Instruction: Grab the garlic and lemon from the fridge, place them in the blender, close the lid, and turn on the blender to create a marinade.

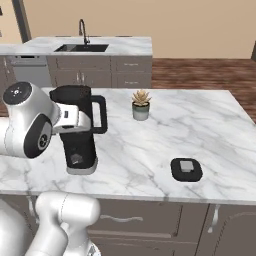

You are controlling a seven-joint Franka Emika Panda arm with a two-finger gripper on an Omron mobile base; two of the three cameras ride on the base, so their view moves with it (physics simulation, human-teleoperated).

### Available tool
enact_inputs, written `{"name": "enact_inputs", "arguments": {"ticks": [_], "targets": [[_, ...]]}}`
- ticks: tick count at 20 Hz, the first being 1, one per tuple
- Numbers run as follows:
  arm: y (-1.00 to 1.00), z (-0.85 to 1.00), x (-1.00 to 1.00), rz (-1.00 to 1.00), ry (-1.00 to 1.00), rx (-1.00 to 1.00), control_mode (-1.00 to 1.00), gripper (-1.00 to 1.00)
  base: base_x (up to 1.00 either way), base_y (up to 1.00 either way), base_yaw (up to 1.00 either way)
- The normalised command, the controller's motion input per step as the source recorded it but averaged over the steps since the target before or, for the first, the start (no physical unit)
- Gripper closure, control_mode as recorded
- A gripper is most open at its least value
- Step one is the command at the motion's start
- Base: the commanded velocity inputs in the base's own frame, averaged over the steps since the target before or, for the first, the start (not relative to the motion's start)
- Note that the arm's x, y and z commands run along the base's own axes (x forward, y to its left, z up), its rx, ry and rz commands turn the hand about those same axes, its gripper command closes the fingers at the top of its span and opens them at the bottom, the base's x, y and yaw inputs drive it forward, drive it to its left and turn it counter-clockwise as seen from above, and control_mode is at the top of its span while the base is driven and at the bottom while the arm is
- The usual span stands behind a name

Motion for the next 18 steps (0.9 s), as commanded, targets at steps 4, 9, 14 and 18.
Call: {"name": "enact_inputs", "arguments": {"ticks": [4,9,14,18], "targets": [[0.00,-0.05,-0.52,0.03,0.04,0.00,-1.00,-1.00,0.00,0.00,0.00],[0.00,0.00,0.00,0.00,0.00,0.00,1.00,-1.00,-1.00,0.30,0.23],[0.00,0.00,0.00,0.00,0.00,0.00,1.00,-1.00,-0.78,1.00,0.36],[0.00,0.00,0.00,0.00,0.00,0.00,1.00,-1.00,-0.54,1.00,0.33]]}}
